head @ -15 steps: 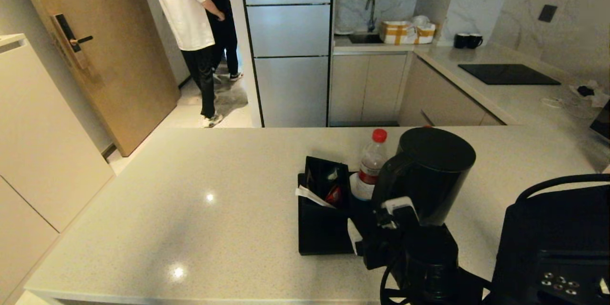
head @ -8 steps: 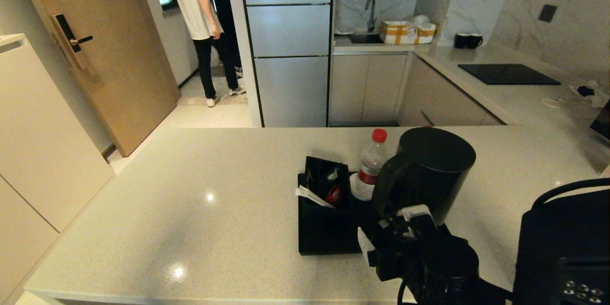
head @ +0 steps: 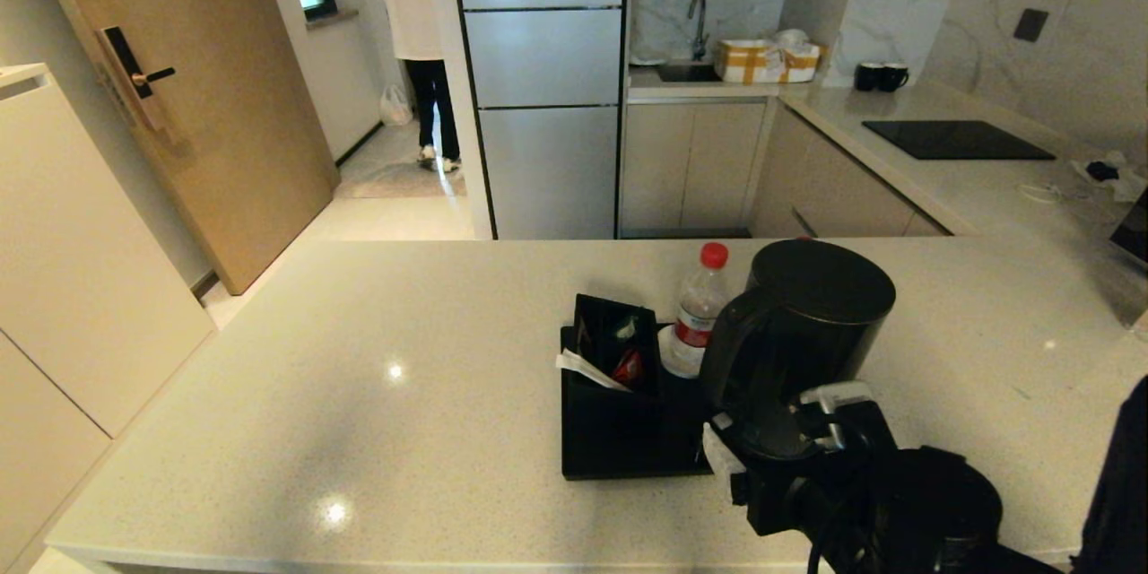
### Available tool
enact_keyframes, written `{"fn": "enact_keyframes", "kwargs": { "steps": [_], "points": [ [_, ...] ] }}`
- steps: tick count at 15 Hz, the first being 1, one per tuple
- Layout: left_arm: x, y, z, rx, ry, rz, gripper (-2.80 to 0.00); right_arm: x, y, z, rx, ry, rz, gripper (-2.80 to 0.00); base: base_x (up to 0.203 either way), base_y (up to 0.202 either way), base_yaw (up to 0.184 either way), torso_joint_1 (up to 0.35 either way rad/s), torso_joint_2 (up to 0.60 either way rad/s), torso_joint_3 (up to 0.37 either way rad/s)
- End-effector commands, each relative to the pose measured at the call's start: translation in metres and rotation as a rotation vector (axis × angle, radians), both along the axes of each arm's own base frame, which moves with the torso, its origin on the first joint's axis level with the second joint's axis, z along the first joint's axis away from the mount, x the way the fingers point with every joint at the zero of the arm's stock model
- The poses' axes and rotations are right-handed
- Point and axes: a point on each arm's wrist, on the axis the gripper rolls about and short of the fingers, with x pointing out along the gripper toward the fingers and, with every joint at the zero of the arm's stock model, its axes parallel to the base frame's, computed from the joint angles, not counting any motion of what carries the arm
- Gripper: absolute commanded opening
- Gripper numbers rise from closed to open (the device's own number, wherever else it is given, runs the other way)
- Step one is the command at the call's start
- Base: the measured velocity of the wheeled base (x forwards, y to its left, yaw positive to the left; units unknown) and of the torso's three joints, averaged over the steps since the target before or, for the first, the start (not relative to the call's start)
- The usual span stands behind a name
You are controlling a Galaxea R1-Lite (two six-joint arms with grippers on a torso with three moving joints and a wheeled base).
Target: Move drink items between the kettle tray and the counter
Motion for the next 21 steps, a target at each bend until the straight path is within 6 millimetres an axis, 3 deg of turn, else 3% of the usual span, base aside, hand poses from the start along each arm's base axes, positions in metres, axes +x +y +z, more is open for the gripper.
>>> {"fn": "enact_keyframes", "kwargs": {
  "steps": [1, 4, 7, 8, 17, 21],
  "points": [
    [0.000, 0.000, 0.000, 0.000, 0.000, 0.000, -2.80, -0.009, -0.010, 0.017, 0.039, -0.042, -0.003, 0.00, 0.000, 0.000, 0.000, 0.000, 0.00, 0.000],
    [0.000, 0.000, 0.000, 0.000, 0.000, 0.000, -2.80, -0.021, -0.027, 0.033, 0.056, -0.082, -0.021, 0.00, 0.000, 0.000, 0.000, 0.000, 0.00, 0.000],
    [0.000, 0.000, 0.000, 0.000, 0.000, 0.000, -2.80, -0.019, -0.061, 0.051, 0.063, -0.147, -0.146, 0.00, 0.000, 0.000, 0.000, 0.000, 0.00, 0.000],
    [0.000, 0.000, 0.000, 0.000, 0.000, 0.000, -2.80, -0.020, -0.069, 0.058, 0.068, -0.177, -0.172, -2.80, 0.000, 0.000, 0.000, 0.000, 0.00, 0.000],
    [0.000, 0.000, 0.000, 0.000, 0.000, 0.000, -2.80, -0.053, -0.102, 0.081, -0.067, -0.216, -0.257, -2.80, 0.000, 0.000, 0.000, 0.000, 0.00, 0.000],
    [0.000, 0.000, 0.000, 0.000, 0.000, 0.000, -2.80, -0.077, -0.122, 0.103, -0.149, -0.260, -0.421, -2.80, 0.000, 0.000, 0.000, 0.000, 0.00, 0.000]
  ]
}}
